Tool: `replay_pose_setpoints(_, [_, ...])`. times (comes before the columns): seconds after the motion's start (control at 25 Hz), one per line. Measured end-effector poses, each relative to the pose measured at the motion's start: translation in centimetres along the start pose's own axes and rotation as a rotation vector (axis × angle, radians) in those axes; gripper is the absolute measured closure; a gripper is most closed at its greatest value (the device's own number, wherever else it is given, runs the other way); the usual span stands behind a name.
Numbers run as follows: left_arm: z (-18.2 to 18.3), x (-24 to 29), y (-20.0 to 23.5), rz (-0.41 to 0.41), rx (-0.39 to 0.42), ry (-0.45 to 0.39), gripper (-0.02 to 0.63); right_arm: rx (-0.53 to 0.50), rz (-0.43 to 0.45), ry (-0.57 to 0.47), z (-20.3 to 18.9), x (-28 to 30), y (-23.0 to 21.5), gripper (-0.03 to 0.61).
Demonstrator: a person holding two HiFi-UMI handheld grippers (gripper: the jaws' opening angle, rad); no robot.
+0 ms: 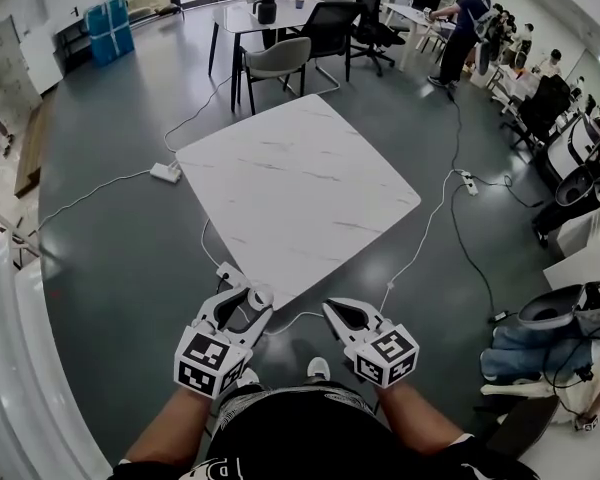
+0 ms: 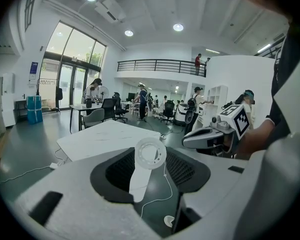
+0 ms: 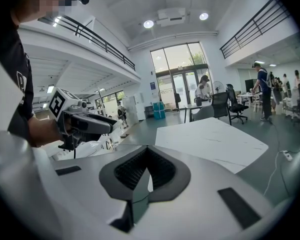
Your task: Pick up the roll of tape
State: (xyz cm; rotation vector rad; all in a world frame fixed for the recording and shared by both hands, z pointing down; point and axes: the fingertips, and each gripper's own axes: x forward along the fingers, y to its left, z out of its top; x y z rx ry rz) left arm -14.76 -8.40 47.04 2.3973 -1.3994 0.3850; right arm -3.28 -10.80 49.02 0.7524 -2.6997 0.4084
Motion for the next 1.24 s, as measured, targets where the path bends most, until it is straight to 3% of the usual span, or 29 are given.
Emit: replay_pose_setpoints(1.24, [-0.26,0.19,-0.07,0.006,-0.020,0.011,0.408,0.027,0.003,0.010,-0.41,-0.42,-0.02,0.574])
